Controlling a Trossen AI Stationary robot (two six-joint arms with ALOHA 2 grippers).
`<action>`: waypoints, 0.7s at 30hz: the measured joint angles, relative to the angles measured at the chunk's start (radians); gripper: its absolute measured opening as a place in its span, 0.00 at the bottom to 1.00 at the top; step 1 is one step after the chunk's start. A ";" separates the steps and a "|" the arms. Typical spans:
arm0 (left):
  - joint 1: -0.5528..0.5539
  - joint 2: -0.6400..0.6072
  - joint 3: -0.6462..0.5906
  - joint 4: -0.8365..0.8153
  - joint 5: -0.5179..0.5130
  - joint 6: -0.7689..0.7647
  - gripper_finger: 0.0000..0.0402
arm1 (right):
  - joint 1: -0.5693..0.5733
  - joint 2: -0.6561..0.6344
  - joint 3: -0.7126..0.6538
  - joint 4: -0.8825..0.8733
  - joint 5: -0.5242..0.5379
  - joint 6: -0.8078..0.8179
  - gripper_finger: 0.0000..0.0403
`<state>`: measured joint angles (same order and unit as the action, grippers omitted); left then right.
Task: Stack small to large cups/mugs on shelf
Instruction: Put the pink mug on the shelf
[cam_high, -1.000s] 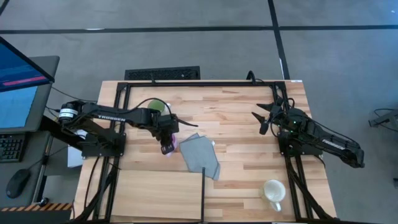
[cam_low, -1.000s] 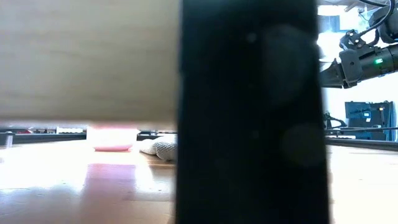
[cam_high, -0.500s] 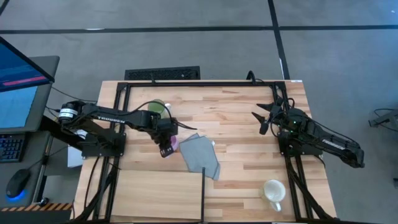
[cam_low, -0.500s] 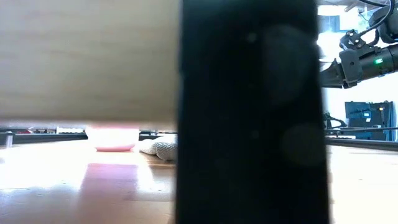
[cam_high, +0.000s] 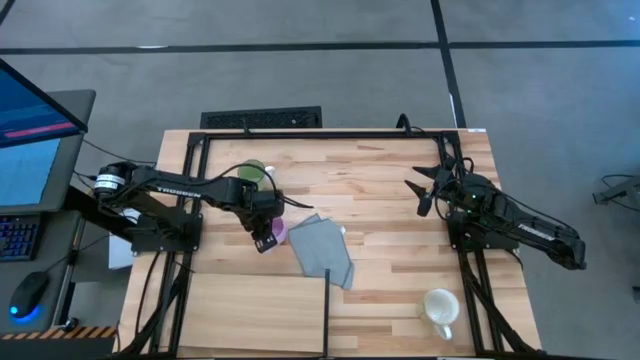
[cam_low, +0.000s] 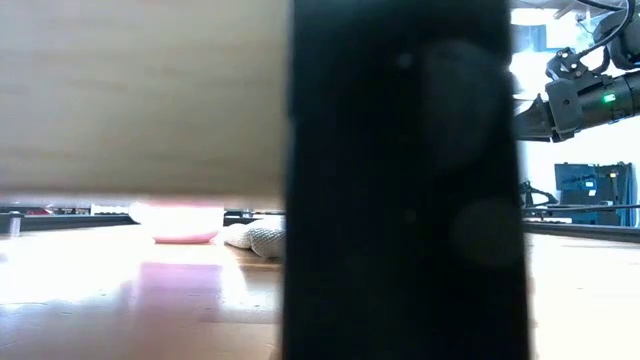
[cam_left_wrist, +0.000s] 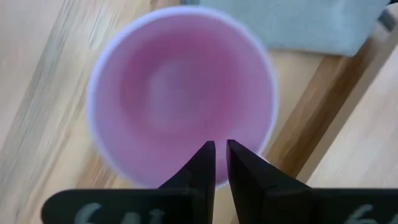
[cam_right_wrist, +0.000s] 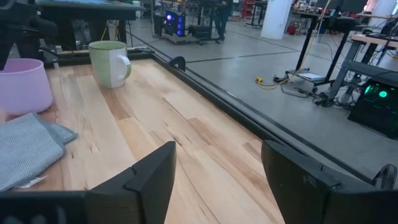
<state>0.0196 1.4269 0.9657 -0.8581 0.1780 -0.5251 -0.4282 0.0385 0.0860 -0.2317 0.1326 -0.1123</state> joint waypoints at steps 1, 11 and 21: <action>0.000 0.000 0.000 -0.012 0.000 -0.005 0.07 | 0.000 0.000 0.000 0.000 0.000 0.000 0.65; 0.000 0.000 0.000 -0.081 -0.007 -0.018 0.07 | 0.000 0.000 0.000 0.000 0.000 0.000 0.65; 0.000 0.000 0.000 -0.125 -0.037 -0.018 0.07 | 0.000 0.000 0.000 0.000 0.000 0.000 0.65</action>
<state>0.0198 1.4269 0.9657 -0.9835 0.1412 -0.5430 -0.4282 0.0383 0.0860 -0.2317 0.1323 -0.1123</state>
